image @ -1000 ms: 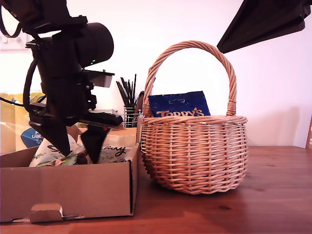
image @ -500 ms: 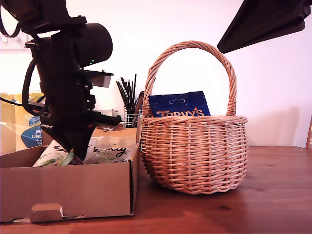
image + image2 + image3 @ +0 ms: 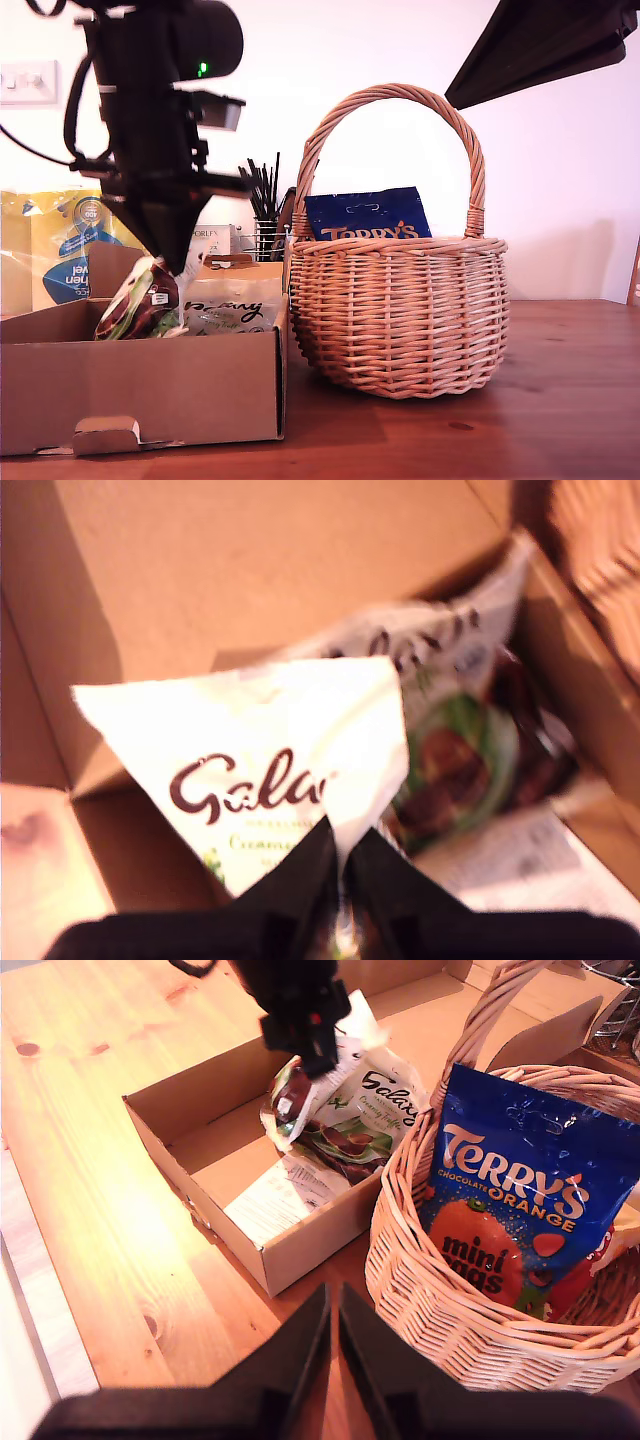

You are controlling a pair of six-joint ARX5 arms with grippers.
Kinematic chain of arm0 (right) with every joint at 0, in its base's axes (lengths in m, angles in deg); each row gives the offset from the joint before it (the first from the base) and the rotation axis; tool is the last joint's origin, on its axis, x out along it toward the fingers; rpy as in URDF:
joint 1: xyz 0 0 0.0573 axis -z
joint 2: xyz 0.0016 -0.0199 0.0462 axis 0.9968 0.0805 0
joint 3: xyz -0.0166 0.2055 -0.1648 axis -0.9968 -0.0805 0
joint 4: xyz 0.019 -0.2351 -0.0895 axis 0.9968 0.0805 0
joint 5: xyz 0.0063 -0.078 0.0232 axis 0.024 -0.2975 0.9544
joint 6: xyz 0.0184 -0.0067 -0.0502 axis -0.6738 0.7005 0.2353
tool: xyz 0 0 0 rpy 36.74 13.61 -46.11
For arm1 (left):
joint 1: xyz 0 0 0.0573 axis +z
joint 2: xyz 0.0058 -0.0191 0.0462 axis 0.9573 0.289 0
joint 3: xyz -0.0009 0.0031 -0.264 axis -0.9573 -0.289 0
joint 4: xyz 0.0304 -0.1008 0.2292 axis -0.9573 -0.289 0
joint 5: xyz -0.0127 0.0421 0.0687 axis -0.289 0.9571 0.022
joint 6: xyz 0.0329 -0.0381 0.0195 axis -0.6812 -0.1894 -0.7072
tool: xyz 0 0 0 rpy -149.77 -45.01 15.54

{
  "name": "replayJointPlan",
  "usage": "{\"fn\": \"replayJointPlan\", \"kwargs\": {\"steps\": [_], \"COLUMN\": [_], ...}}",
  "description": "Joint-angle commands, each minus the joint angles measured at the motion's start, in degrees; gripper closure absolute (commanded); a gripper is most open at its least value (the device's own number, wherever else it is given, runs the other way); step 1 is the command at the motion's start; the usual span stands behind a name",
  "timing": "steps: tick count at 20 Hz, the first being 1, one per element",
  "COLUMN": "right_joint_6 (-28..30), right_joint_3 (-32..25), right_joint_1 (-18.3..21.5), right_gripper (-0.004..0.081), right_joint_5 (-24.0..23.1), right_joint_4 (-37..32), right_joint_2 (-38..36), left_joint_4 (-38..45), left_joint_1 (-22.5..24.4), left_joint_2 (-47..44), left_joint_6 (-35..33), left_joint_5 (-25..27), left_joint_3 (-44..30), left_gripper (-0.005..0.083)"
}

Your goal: Move the bags of Easter eggs from the cardboard box on the left into the woven basket on the right side.

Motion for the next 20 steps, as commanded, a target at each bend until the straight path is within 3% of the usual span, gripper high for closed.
{"fn": "replayJointPlan", "kwargs": {"steps": [1,4,9,13,14,15,17,18,20], "right_joint_6": [0.07,0.09,0.09,0.07,0.09,0.09,0.09,0.07,-0.11], "right_joint_3": [0.02,0.02,0.04,0.04,0.04,0.04,0.04,0.04,0.04], "right_joint_1": [0.13,0.13,0.13,0.13,0.13,0.13,0.13,0.13,0.13], "right_gripper": [0.0782,0.0782,0.0782,0.0782,0.0782,0.0782,0.0782,0.0782,0.0782], "right_joint_5": [0.20,0.20,0.20,0.20,0.20,0.22,0.20,0.22,0.46], "right_joint_4": [-0.33,-0.33,-0.31,-0.28,-0.28,-0.28,-0.28,-0.28,-0.28], "right_joint_2": [-0.15,-0.15,-0.15,-0.31,-0.52,-0.66,-0.90,-0.90,-0.90], "left_joint_4": [-0.90,-5.53,-10.27,-6.88,-4.94,-3.21,-1.03,-0.57,1.55], "left_joint_1": [-0.17,-0.17,-0.76,-0.61,-0.59,-0.55,-0.59,-0.76,-1.05], "left_joint_2": [-2.43,-2.62,-2.62,-2.34,-2.23,-2.01,-1.18,-0.55,0.24], "left_joint_6": [-0.68,-0.63,-0.74,-0.55,0.70,1.68,3.17,4.02,5.97], "left_joint_5": [-1.33,-6.01,-5.75,-5.84,-5.77,-5.64,-5.75,-5.62,-5.55], "left_joint_3": [0.04,0.02,0.00,-1.62,-2.80,-4.02,-5.35,-5.35,-5.35], "left_gripper": [0.0796,0.0796,0.0796,0.0783,0.0706,0.0565,0.0215,0.0130,0.0112]}}
